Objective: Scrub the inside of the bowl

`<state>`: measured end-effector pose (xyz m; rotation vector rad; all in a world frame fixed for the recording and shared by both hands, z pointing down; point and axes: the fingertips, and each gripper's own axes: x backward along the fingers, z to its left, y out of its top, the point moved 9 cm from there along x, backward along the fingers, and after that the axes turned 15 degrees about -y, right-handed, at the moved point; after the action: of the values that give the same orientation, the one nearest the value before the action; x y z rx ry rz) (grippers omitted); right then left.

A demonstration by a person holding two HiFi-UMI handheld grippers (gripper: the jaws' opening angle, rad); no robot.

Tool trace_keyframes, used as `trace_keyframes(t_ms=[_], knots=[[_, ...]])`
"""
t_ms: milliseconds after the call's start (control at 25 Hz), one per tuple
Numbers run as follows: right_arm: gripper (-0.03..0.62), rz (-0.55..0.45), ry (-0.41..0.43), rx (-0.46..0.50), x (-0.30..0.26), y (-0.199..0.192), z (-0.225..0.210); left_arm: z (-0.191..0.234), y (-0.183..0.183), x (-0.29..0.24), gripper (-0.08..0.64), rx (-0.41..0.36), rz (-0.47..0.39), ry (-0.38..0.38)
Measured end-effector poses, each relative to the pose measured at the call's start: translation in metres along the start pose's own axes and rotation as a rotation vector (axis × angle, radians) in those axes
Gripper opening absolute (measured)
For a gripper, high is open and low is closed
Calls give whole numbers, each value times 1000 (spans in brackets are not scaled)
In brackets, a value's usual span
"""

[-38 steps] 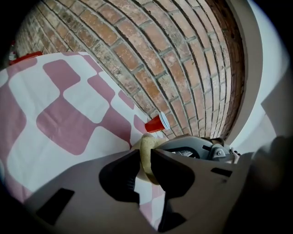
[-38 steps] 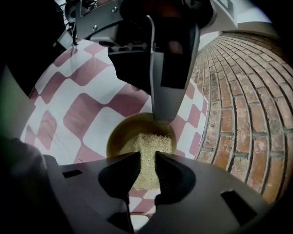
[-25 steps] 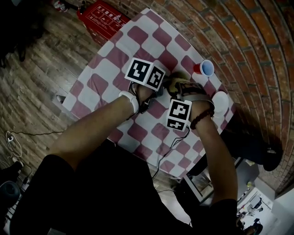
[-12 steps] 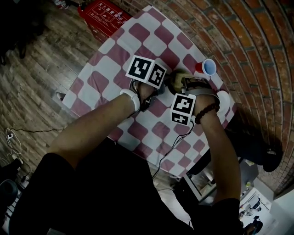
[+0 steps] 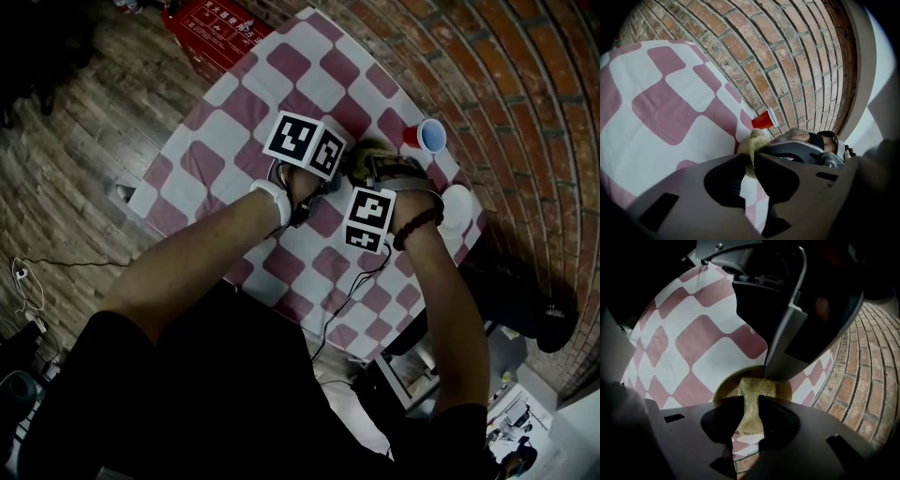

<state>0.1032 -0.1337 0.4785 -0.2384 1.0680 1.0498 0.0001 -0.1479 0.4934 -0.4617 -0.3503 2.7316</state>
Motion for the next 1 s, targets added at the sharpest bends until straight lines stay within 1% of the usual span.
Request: trace_keyframes(t_ms=[160, 240, 400, 520, 560, 600, 640, 760, 880, 1000], knots=[[110, 15, 9, -28, -4, -5, -1, -3, 4, -3, 69, -42, 44, 29], [110, 12, 30, -63, -5, -6, -2, -3, 7, -5, 69, -62, 65, 40], [110, -16, 108, -238, -5, -8, -5, -3, 11, -7, 69, -53, 75, 46], [110, -22, 139, -341, -6, -10, -6, -3, 11, -8, 69, -53, 72, 47], [110, -19, 160, -393, -7, -10, -8, -3, 11, -8, 69, -56, 70, 48], [110, -14, 192, -468, -8, -12, -10, -3, 12, -8, 66, -58, 67, 49], [110, -10, 232, -563, -10, -13, -13, -3, 12, -8, 64, -60, 64, 50], [110, -6, 347, -876, -16, -23, -20, -3, 13, -9, 58, -61, 58, 52], [110, -2, 428, -1128, -21, -36, -19, -3, 12, -10, 58, -62, 55, 51], [109, -25, 504, -1366, -24, -47, -18, -2, 12, -10, 58, -63, 52, 51]])
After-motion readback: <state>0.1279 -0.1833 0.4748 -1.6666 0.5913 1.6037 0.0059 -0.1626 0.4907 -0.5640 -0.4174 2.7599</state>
